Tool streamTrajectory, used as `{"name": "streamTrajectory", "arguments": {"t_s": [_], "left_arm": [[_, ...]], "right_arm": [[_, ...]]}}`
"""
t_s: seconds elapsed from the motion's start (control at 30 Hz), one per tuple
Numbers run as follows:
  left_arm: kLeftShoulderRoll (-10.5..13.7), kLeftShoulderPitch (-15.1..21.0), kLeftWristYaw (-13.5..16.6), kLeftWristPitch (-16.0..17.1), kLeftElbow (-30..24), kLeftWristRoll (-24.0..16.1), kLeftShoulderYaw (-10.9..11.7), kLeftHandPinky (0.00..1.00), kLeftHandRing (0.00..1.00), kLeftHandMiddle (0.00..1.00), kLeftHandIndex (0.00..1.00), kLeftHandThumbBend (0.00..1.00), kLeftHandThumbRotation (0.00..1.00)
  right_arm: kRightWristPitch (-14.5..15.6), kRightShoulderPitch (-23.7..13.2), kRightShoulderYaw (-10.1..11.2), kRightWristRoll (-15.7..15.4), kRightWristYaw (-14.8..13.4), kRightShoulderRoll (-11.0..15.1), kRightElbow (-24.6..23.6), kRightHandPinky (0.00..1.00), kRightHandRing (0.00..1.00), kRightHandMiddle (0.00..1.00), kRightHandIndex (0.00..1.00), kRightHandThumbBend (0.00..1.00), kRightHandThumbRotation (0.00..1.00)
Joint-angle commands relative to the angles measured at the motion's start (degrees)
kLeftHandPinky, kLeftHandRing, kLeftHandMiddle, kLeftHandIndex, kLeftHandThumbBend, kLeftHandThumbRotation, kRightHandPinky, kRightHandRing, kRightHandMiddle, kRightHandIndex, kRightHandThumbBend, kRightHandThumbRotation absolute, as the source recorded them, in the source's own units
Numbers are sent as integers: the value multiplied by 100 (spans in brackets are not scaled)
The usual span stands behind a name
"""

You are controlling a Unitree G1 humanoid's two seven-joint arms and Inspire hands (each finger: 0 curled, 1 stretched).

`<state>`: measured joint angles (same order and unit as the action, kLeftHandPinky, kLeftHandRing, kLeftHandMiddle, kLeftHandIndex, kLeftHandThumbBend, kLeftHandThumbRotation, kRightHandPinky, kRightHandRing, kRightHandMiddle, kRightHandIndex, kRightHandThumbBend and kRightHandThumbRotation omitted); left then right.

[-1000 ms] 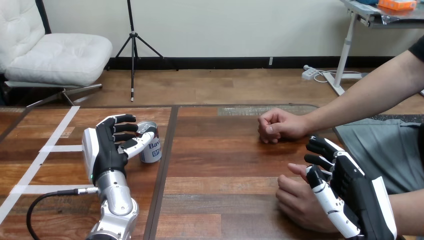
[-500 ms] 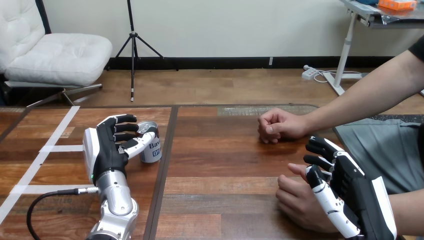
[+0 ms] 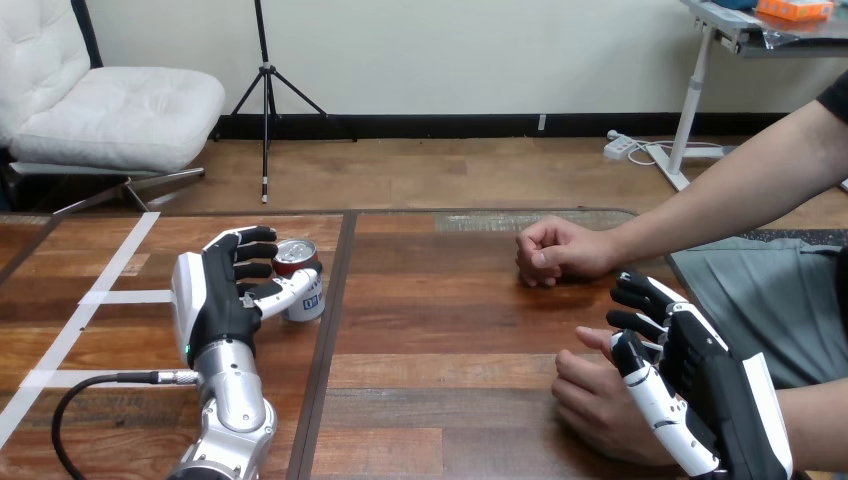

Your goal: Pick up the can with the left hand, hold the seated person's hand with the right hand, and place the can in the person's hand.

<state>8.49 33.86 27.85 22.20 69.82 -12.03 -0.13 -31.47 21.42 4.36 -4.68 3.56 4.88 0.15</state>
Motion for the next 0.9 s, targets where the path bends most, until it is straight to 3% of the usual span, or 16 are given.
{"name": "streamTrajectory", "arguments": {"t_s": [0.0,0.43,0.87], "left_arm": [[76,246,52,-67,-30,-170,-139,69,78,81,79,79,2],[18,239,295,46,-53,-143,-108,77,85,88,87,85,9],[-35,253,615,-47,-69,-234,-170,79,87,90,90,86,17]], "right_arm": [[-59,-224,-37,22,-45,11,-309,70,79,83,82,55,66],[-75,-211,-37,18,-41,24,-283,70,80,84,82,54,65],[-19,-202,-41,79,-10,25,-304,70,79,83,82,56,65]]}}
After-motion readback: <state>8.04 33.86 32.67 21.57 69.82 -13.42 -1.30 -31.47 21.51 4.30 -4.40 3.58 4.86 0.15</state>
